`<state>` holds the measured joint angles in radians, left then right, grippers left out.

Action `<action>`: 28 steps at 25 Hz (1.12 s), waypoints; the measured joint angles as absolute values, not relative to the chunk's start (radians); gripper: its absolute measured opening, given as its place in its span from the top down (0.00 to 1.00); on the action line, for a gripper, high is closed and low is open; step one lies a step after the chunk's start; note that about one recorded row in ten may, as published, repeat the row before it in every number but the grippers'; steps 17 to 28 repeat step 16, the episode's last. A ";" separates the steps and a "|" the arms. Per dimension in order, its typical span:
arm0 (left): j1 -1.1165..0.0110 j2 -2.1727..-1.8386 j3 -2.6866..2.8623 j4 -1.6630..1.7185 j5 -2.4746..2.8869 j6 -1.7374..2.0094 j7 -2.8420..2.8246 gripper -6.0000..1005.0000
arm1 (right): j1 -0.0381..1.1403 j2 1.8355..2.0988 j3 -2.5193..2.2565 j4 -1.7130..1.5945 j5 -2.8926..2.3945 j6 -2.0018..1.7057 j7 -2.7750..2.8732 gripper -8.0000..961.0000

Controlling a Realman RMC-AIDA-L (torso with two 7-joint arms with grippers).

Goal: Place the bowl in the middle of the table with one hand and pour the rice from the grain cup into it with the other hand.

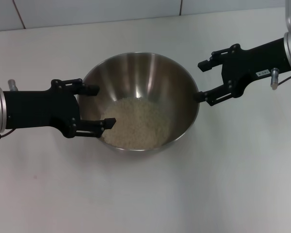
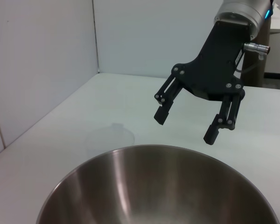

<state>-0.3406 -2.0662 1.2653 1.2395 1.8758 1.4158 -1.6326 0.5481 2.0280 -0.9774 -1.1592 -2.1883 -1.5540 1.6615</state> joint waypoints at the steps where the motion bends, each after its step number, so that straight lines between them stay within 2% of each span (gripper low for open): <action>1: -0.341 -2.066 1.265 1.239 1.876 1.416 -1.633 0.14 | 0.549 2.028 -0.977 -1.163 -2.188 -1.554 1.662 0.14; 28: -0.341 -2.065 1.265 1.241 1.876 1.416 -1.635 0.14 | 0.548 2.033 -0.976 -1.183 -2.187 -1.560 1.668 0.14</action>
